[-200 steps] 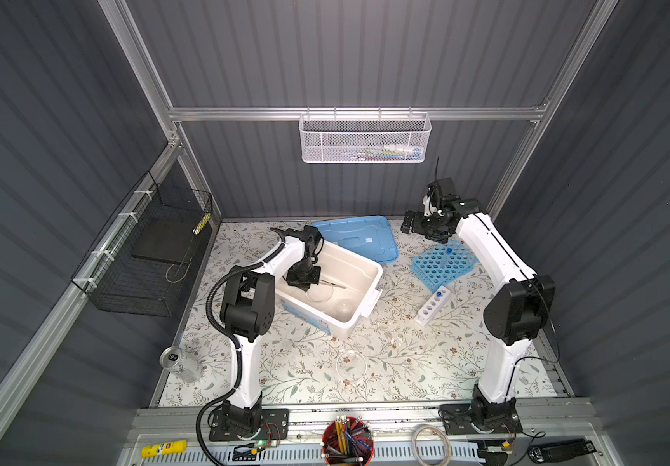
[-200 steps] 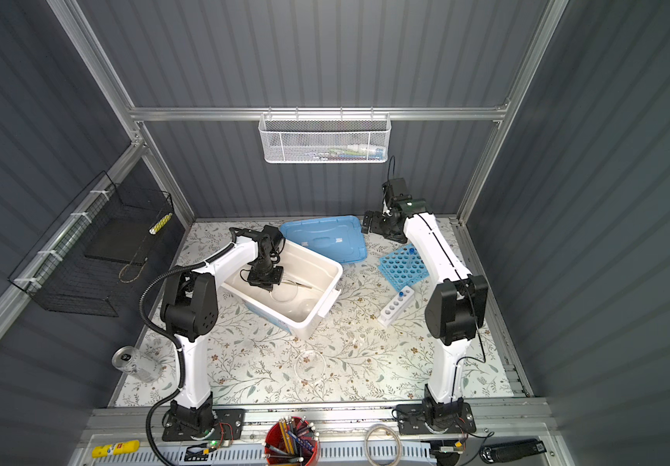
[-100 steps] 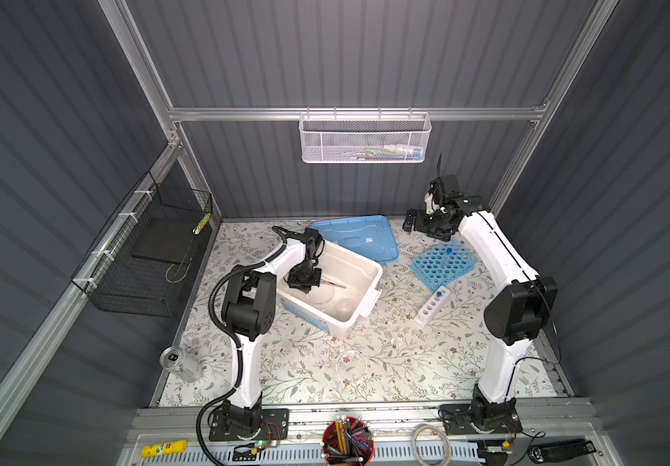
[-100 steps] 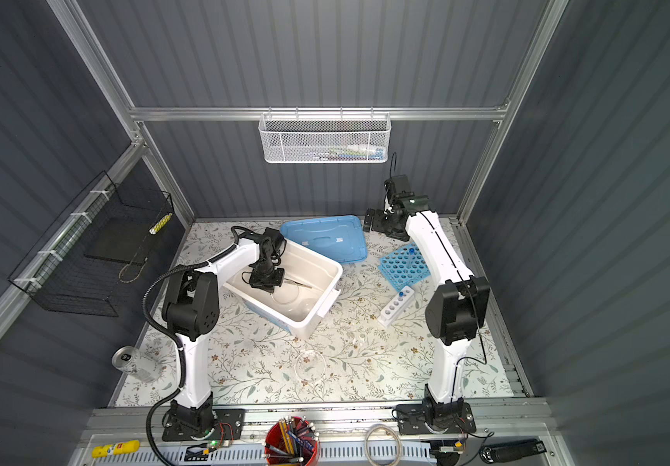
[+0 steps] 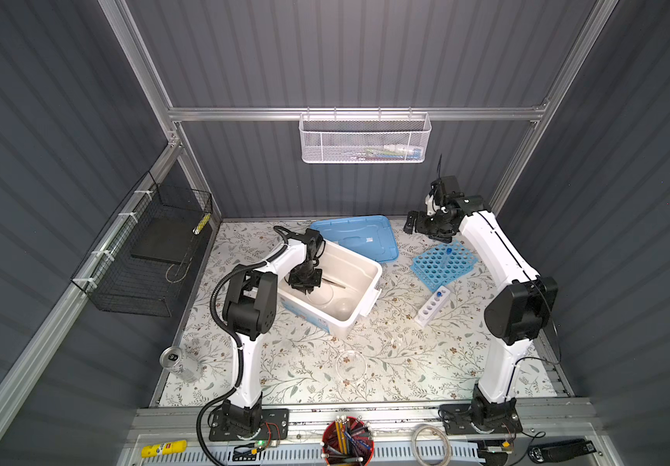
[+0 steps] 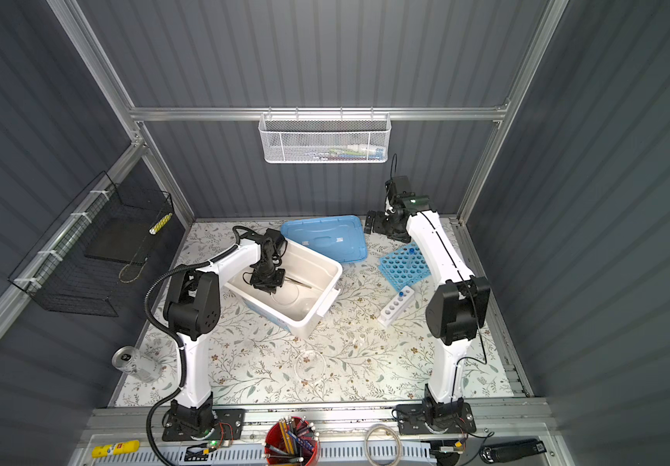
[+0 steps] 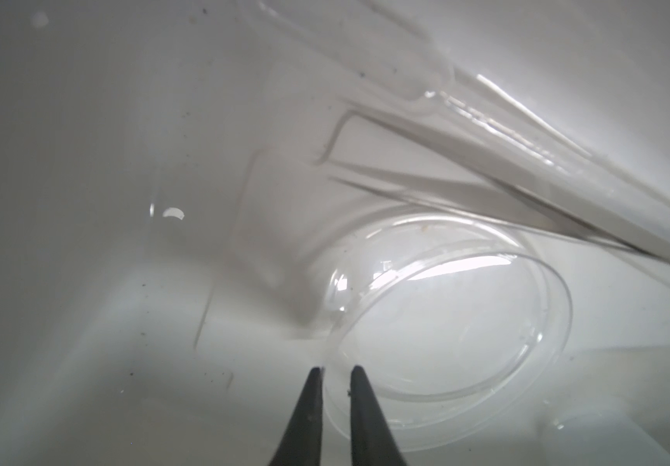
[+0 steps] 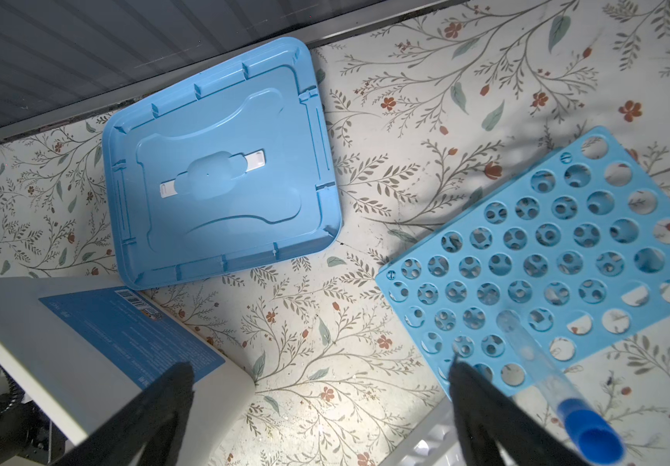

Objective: Organize the chemistry lab equipment
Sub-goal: 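Lower the petri dish into the bin with the left gripper while the right withdraws, then open the left gripper to set the petri dish on the bin floor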

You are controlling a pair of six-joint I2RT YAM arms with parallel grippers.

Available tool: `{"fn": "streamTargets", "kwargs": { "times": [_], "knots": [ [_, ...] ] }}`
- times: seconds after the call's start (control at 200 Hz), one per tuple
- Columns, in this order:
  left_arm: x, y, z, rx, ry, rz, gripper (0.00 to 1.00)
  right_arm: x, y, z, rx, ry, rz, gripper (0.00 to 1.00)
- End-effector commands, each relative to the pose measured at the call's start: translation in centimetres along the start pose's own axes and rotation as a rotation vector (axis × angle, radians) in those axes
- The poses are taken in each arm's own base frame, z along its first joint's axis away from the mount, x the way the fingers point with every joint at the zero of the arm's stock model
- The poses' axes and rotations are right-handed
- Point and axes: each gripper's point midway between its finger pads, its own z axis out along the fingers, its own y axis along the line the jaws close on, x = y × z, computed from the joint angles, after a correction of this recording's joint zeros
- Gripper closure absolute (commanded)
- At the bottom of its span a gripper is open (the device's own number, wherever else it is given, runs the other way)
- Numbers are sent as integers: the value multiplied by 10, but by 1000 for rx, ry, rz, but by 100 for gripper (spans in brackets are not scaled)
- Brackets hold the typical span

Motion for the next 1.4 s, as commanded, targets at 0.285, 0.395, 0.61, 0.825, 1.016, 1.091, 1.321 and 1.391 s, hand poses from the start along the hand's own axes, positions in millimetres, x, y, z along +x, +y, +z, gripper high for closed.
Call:
{"fn": "streamTargets", "kwargs": {
  "times": [0.285,0.395,0.61,0.825,1.016,1.091,1.321,1.391],
  "knots": [
    [-6,5,-32,-18,-85,-30,58,6,4,-2,-30,15,-19,1],
    [-7,3,-39,-2,-105,-36,56,10,4,-3,-37,18,-25,1],
    [-4,0,-45,20,-116,-53,53,16,7,-4,-49,20,-34,1],
    [0,-4,-35,37,-113,-54,52,21,6,-7,-48,21,-47,1],
    [-1,-6,-27,30,-108,-58,35,27,5,-9,-53,27,-54,1],
    [-2,-13,-24,39,-103,-44,27,27,6,-9,-57,29,-59,1],
    [-11,-21,-28,69,-125,-33,16,28,9,-8,-81,25,-69,1],
    [-14,-20,-26,58,-121,-35,16,28,10,-6,-85,29,-69,1]
  ]
}}
